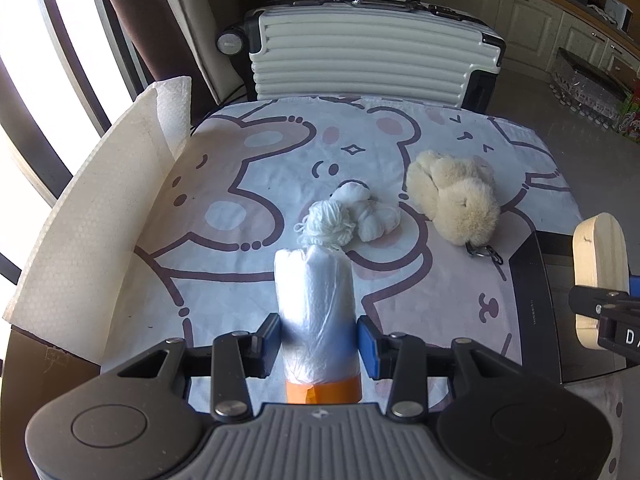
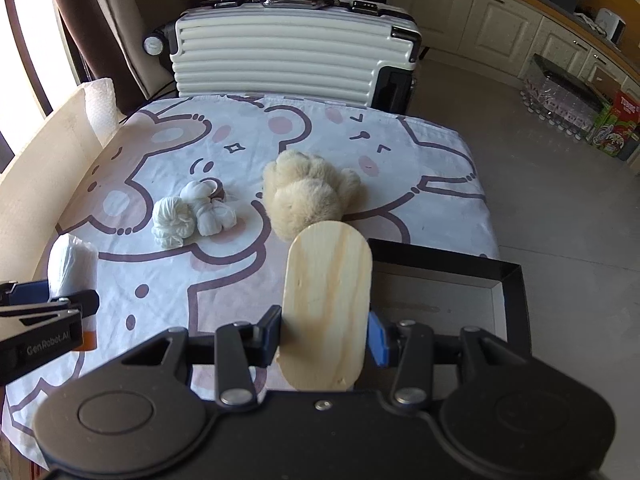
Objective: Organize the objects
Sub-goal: 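Carry the wooden block with the right tool toward the black box, then lower the bag roll into the box with the left tool while the right tool lowers the block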
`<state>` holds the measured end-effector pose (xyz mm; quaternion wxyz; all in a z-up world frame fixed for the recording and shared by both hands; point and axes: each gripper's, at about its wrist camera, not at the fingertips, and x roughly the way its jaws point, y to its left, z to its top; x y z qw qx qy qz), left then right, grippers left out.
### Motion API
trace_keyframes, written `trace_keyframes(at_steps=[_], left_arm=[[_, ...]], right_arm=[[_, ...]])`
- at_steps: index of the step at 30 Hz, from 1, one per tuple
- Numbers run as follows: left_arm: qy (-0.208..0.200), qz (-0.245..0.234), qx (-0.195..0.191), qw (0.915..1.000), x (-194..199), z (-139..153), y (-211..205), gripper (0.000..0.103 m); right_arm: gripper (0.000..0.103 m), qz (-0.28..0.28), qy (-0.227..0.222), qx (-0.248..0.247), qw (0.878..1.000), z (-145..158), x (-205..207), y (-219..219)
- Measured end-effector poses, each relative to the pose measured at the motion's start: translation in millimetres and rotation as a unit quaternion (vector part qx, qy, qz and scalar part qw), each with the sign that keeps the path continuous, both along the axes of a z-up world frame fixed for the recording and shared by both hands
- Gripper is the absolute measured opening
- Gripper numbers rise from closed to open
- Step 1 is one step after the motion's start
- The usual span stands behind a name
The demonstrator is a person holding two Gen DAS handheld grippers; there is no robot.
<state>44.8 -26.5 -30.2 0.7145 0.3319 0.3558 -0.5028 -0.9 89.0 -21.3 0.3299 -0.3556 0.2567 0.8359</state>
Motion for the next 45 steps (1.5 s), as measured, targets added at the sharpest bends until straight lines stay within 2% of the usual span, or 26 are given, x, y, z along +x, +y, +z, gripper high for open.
trace_keyframes(at_steps=[23, 45], left_arm=[[0.018, -0.1, 0.001, 0.9948, -92.1, -8.3, -29.5, 0.042], [0.045, -0.174, 0.018, 0.9836, -150.5, -28.5, -44.8, 0.042]], right_arm=[[0.046, -0.081, 0.004, -0.014, 0.997, -28.5, 85.5, 42.8], [0.046, -0.113, 0.001, -0.027, 0.993, -55.9, 120.5, 64.9]])
